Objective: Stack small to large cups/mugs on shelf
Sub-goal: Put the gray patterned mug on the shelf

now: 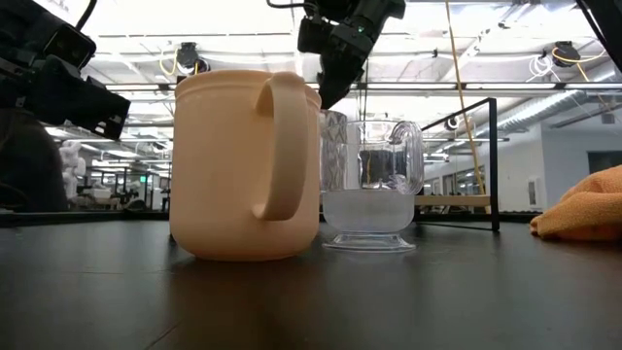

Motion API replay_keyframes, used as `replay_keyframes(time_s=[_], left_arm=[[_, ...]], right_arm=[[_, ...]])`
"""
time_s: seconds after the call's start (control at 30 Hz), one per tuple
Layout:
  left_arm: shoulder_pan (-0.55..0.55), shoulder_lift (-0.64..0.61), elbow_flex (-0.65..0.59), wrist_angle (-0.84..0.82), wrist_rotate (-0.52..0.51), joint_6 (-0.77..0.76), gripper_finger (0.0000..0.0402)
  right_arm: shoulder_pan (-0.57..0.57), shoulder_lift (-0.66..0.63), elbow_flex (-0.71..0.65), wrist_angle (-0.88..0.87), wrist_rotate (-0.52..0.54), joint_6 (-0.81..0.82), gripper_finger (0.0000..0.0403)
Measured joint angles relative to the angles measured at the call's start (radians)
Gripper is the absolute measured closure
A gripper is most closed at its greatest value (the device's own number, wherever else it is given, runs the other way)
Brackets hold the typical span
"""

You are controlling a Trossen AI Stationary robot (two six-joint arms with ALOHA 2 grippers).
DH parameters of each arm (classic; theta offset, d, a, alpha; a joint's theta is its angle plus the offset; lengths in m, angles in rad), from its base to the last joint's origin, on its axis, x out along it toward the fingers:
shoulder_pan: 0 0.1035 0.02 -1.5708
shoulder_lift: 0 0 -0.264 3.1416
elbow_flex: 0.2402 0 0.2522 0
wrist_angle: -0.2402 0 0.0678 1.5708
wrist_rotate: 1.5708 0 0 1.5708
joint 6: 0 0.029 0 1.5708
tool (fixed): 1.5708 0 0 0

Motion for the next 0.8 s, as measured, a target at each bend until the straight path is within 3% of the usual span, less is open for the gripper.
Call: replay_keyframes(time_s=[0.6,0.8], left_arm=[[0.000,0.000,0.000,0.000,0.000,-0.013,0.0371],[0.000,0.000,0.000,0.000,0.000,-0.014,0.0371]], right_arm=[[0.000,-0.001,0.000,-0.003,0.001,0.011,0.0276],[0.002,-0.030,-0.001,-0.012,0.001,-0.007,0.0343]])
